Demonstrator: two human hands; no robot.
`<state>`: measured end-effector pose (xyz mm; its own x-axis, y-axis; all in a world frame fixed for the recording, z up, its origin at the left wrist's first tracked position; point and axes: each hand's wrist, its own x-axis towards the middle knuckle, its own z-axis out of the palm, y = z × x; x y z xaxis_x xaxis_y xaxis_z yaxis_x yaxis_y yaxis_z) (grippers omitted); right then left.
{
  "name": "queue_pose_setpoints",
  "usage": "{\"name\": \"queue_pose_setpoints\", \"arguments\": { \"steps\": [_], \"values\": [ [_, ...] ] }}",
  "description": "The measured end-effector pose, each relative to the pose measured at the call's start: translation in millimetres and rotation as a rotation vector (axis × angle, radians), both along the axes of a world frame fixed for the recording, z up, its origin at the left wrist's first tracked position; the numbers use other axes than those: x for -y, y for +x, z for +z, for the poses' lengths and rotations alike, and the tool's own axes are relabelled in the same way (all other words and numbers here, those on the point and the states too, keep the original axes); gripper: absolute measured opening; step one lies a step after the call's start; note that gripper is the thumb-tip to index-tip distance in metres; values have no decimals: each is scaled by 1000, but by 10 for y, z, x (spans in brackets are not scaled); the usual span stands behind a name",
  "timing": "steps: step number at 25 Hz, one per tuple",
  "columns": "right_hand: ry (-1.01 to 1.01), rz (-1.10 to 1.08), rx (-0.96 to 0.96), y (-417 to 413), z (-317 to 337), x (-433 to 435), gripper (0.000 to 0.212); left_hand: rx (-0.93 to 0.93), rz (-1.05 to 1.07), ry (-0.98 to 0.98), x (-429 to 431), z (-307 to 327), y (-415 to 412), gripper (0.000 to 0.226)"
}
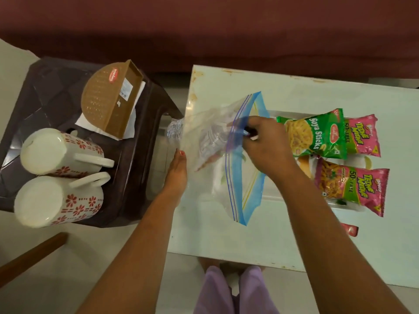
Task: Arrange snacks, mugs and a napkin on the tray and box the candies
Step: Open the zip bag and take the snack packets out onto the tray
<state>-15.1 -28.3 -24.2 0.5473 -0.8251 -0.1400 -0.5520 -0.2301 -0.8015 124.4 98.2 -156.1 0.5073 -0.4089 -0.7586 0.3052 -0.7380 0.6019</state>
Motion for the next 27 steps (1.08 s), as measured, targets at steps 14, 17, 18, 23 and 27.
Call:
{"name": "queue_pose_setpoints", "arguments": {
  "steps": [14,17,18,23,27],
  "values": [
    [-26,-685,114,-1298,110,185,21,675,-350,-544,538,1238,-899,56],
    [13,-710,36,-1486,10,230,28,815,-729,-561,639,1409,-1271,53],
    [26,-727,-1,-1532,-38,233,27,862,-839,-505,675,1388,-1364,52],
    [126,-887,-137,-1687,-447,298,26,965,-1210,-322,773,1063,-1751,65],
    [296,-878,-164,-1763,-747,396,21,926,-1281,-234,718,706,-1957,78]
  ]
}}
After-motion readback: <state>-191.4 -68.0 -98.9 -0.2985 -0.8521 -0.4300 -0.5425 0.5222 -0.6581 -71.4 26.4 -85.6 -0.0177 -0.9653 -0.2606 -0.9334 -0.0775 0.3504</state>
